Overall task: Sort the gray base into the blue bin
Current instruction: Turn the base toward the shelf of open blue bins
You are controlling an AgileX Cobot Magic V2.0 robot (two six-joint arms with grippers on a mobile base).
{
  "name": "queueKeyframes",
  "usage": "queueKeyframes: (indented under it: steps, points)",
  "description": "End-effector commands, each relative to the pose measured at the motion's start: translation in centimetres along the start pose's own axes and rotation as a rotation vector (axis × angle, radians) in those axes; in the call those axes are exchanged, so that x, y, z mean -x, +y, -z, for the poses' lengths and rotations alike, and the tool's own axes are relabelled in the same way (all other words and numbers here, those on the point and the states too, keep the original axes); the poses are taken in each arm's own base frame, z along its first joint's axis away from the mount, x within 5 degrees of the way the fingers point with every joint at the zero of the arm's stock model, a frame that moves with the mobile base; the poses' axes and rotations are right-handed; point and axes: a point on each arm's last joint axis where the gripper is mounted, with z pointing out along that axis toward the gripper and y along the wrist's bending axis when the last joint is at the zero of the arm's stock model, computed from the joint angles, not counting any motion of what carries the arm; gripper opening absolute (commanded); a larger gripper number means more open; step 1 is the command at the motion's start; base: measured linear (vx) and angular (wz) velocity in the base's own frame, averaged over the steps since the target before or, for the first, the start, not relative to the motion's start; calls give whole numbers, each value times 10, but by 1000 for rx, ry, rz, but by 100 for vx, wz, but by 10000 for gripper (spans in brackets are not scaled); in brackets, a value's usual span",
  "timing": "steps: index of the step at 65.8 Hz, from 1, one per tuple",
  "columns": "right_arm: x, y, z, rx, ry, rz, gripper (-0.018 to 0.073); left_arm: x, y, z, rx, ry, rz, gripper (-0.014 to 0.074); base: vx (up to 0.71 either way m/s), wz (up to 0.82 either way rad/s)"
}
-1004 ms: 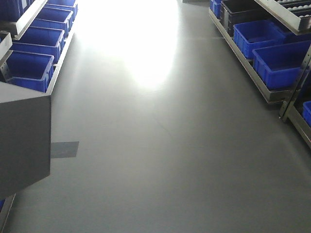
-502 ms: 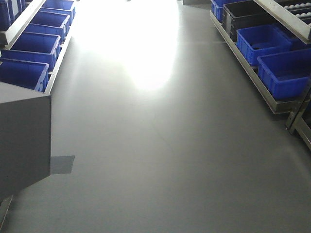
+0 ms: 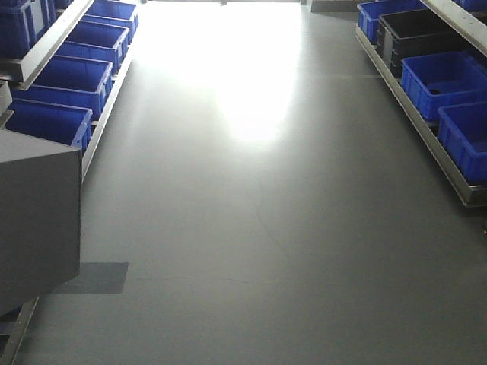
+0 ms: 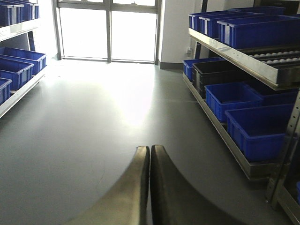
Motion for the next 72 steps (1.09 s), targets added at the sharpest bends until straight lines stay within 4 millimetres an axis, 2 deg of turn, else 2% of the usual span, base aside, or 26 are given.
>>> queueKeyframes:
  steps: [1,22,72]
  points:
    - [3,1,1,3,-77,15,-9,16,-6,2,-52,-107,-6,125,23,27]
    - [3,1,1,3,-77,15,-9,16,-6,2,-52,-107,-6,125,21,44]
    - [3,1,1,3,-77,15,-9,16,-6,2,-52,-107,-6,125,18,66]
